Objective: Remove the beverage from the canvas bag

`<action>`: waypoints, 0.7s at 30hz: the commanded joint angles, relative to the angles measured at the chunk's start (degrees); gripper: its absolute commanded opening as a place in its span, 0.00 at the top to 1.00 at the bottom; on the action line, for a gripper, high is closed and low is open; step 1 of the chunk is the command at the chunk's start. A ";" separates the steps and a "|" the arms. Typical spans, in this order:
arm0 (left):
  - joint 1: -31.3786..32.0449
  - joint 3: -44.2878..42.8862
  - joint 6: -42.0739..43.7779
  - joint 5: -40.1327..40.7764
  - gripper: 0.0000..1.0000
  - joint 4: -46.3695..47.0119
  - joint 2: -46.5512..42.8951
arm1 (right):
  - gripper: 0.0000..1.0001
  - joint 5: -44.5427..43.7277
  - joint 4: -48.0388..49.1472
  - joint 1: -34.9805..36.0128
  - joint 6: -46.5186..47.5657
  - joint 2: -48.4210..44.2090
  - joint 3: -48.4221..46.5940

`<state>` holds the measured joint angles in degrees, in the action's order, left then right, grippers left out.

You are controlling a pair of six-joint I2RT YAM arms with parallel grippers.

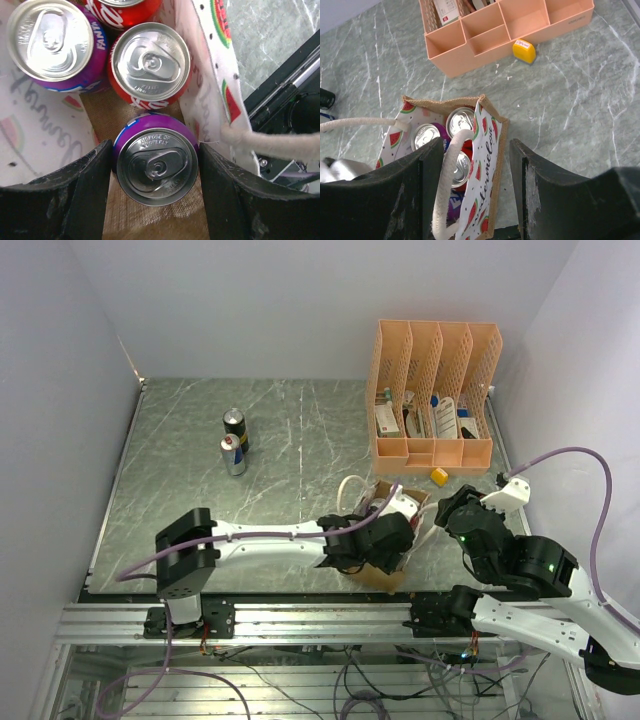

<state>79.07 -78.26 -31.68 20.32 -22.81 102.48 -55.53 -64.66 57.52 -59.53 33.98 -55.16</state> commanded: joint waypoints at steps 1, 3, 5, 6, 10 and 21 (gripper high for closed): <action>-0.84 1.27 1.61 -3.46 0.75 1.81 -6.83 | 0.45 -1.95 -0.42 0.23 -1.44 -0.95 -0.57; -1.31 1.01 1.98 -3.87 0.77 2.25 -8.09 | 0.45 -1.96 -0.31 0.31 -1.42 -1.26 -0.50; -1.53 -0.41 2.58 -3.72 0.83 1.42 -9.01 | 0.45 -1.95 -0.29 0.23 -1.46 -1.47 -0.52; -1.69 -1.38 3.12 -3.66 0.84 0.60 -9.18 | 0.45 -1.95 -0.36 0.24 -1.47 -1.50 -0.48; -2.08 -5.83 5.25 -2.57 0.93 -2.84 -11.31 | 0.45 -1.95 -0.29 0.23 -1.47 -1.50 -0.52; -8.53 -2.85 4.51 -9.67 0.93 -2.51 -23.73 | 0.45 -1.87 0.12 0.25 -0.97 -1.28 -0.40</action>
<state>72.75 -80.49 -26.96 13.39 -28.05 85.12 -55.86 -64.64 57.52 -59.61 33.10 -55.16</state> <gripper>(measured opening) 0.706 0.551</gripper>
